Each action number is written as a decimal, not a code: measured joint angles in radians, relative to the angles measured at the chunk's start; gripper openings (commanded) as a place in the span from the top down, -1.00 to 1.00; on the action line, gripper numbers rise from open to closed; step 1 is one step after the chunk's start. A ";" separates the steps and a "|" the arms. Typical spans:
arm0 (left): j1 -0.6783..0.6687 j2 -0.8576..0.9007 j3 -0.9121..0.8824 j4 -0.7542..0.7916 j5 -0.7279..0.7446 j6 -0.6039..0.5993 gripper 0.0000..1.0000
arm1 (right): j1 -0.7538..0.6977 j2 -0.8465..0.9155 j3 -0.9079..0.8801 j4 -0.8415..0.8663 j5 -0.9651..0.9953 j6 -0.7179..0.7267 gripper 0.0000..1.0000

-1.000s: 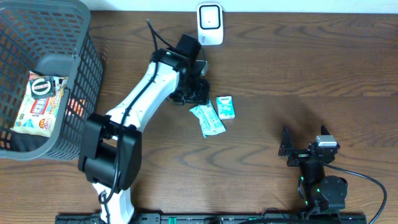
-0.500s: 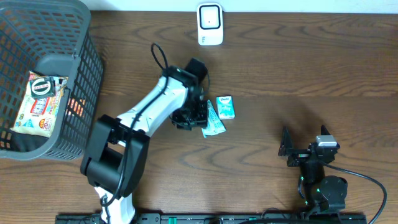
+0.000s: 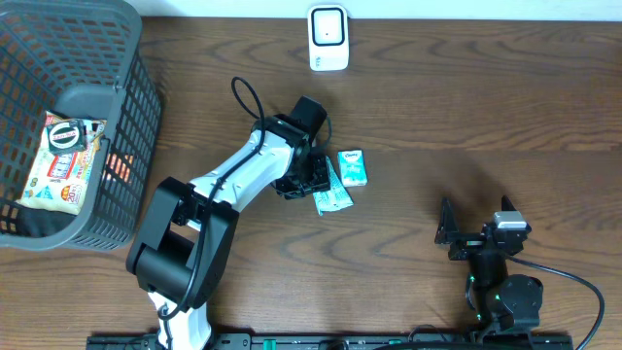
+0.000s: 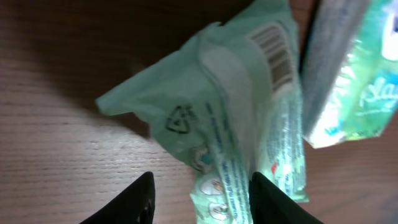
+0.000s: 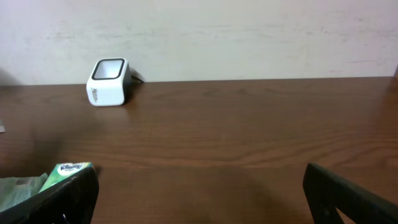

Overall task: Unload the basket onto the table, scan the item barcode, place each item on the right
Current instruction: 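Carry the green pack beside the tissue pack and release it, then move the left gripper back over the grey basket, then reach the left gripper down into the basket toward the Zam-Buk tin, then grasp the dark green Zam-Buk ointment tin and lift it out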

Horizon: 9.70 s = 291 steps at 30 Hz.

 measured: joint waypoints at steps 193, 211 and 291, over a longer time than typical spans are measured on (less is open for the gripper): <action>1.029 -0.232 0.204 0.194 -0.320 0.489 -0.85 | 0.000 0.000 0.000 0.000 0.000 0.000 -0.98; 1.029 0.024 0.204 0.277 -0.452 0.705 -0.85 | 0.000 0.000 0.000 0.000 0.000 0.000 -0.99; 0.547 -0.594 0.204 0.195 0.237 0.172 -0.34 | 0.000 0.000 0.000 0.000 0.000 0.000 -0.98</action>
